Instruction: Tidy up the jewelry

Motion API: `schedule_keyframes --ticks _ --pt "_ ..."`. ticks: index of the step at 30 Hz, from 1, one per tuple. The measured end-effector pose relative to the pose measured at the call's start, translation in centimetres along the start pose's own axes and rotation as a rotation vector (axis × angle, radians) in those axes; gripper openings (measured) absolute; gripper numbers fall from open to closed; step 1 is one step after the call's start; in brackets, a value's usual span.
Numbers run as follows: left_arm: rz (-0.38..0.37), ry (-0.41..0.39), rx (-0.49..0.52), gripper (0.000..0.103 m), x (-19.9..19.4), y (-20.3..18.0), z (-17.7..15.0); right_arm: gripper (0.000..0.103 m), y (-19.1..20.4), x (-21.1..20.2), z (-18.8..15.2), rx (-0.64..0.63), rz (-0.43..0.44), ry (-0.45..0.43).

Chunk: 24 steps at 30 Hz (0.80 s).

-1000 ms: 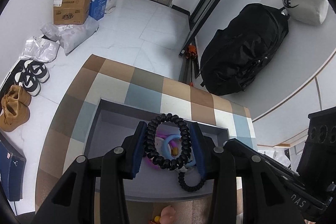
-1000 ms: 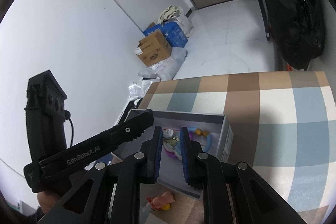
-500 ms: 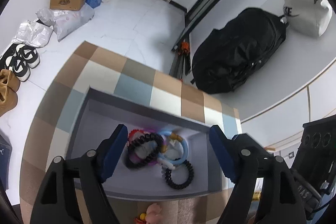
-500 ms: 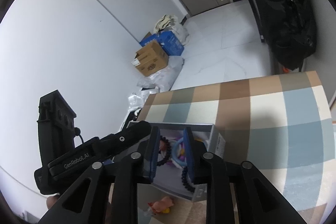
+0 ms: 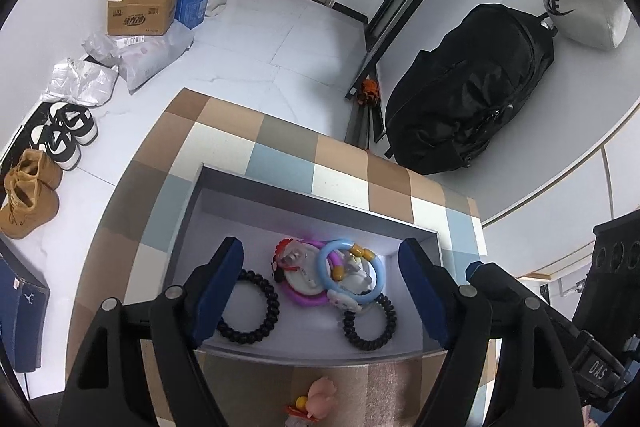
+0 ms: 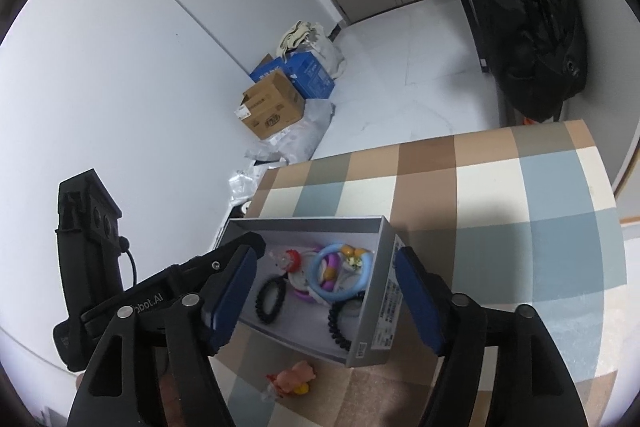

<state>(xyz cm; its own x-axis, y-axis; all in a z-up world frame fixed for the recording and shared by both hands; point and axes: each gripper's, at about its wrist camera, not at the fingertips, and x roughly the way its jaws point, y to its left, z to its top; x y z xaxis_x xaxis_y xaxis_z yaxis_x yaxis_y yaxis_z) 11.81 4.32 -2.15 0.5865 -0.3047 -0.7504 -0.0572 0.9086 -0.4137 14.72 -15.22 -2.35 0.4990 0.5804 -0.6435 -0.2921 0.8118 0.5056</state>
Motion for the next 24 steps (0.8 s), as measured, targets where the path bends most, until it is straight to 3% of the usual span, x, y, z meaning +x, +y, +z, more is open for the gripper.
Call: schedule_keyframes --ticks 18,24 --pt "0.054 -0.032 0.099 0.078 -2.5 -0.2 -1.8 0.089 1.5 -0.8 -2.2 -0.086 -0.047 0.008" --pt "0.06 -0.044 0.098 0.084 -3.2 0.5 -3.0 0.099 2.5 -1.4 -3.6 -0.139 -0.078 -0.009"
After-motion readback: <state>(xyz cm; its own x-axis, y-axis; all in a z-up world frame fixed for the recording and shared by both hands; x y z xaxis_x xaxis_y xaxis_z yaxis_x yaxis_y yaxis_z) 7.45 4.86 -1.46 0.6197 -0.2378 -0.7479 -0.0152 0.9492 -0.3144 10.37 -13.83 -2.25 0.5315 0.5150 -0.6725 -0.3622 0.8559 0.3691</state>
